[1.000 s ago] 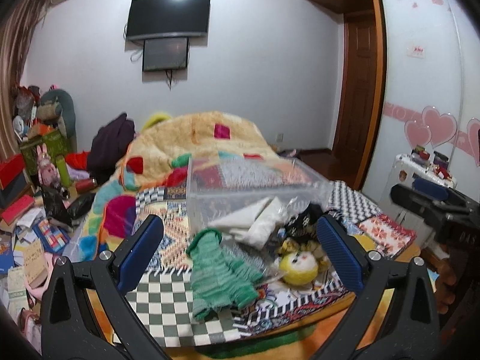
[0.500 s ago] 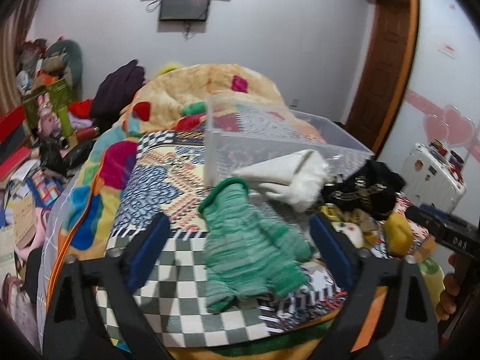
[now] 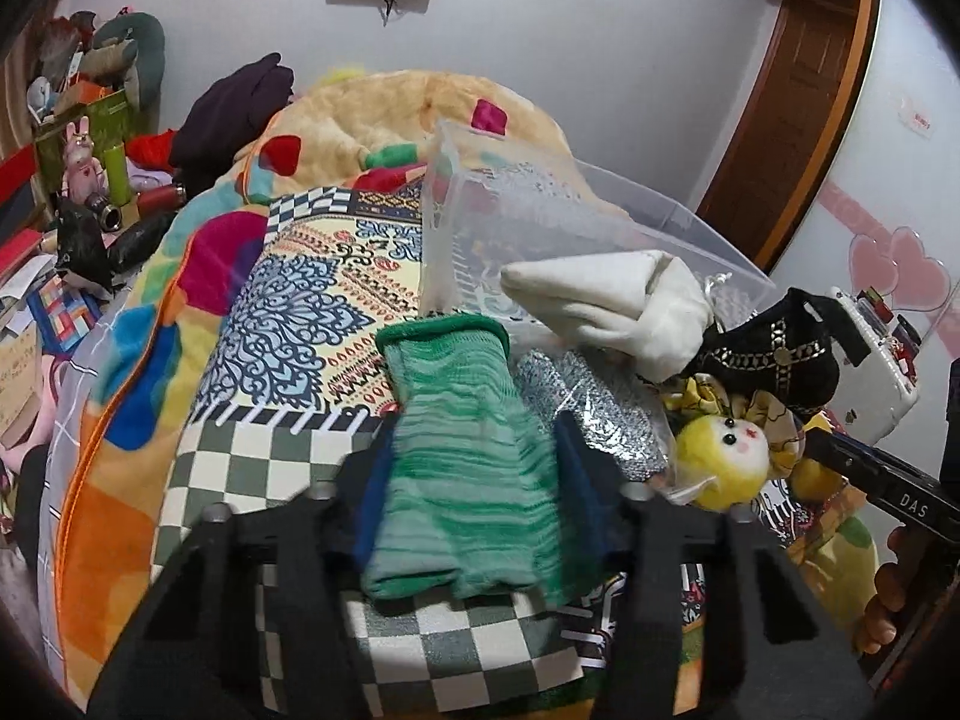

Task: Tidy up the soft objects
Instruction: 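Grasp the green knit sock with the left tool while the right tool grasps the yellow sponge, then lower the sock into the clear box with the left tool while the right tool drops the sponge in, then grasp the silver foil bag with the left tool while the right tool grasps the black handbag strap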

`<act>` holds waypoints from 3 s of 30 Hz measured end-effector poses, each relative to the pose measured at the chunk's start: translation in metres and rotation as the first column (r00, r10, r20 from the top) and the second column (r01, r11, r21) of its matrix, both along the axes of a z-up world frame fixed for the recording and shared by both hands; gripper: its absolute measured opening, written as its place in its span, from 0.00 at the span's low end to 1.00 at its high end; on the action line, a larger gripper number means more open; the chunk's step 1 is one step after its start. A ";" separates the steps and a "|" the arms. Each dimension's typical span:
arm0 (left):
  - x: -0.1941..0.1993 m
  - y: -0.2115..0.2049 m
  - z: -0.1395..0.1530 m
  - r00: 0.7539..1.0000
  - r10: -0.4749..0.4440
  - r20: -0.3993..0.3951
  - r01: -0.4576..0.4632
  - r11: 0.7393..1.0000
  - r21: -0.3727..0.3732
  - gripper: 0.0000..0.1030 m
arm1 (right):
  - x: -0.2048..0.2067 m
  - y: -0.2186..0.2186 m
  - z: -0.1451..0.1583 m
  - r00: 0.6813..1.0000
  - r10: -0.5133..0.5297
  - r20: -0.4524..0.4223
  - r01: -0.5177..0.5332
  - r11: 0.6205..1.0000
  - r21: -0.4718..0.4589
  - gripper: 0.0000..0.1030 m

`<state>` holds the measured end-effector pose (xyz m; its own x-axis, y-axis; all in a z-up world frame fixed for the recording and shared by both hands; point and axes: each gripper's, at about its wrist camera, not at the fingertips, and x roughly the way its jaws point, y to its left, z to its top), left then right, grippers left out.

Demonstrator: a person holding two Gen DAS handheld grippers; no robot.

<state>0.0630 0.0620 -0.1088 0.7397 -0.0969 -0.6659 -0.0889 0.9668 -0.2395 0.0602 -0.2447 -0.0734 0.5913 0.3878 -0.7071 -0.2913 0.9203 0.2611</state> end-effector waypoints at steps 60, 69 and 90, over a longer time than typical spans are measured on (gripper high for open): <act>0.145 -0.021 0.048 0.985 -0.170 -0.005 0.169 0.978 0.122 0.21 | 0.126 0.076 0.034 0.989 0.123 0.077 -0.117 0.990 -0.081 0.32; 0.138 -0.020 0.056 0.988 -0.154 0.011 0.152 0.979 0.133 0.53 | 0.122 0.076 0.038 0.986 0.152 0.072 -0.146 0.985 -0.088 0.49; 0.042 -0.033 0.076 0.977 -0.191 0.095 0.174 0.971 0.161 0.92 | 0.040 0.060 0.073 0.951 0.219 0.219 -0.216 0.976 -0.035 0.81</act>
<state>0.1054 0.0294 -0.0327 0.7878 -0.1413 -0.5995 0.1108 0.9900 -0.0877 0.0999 -0.1844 0.0001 0.6350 0.5175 -0.5736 -0.5339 0.8306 0.1583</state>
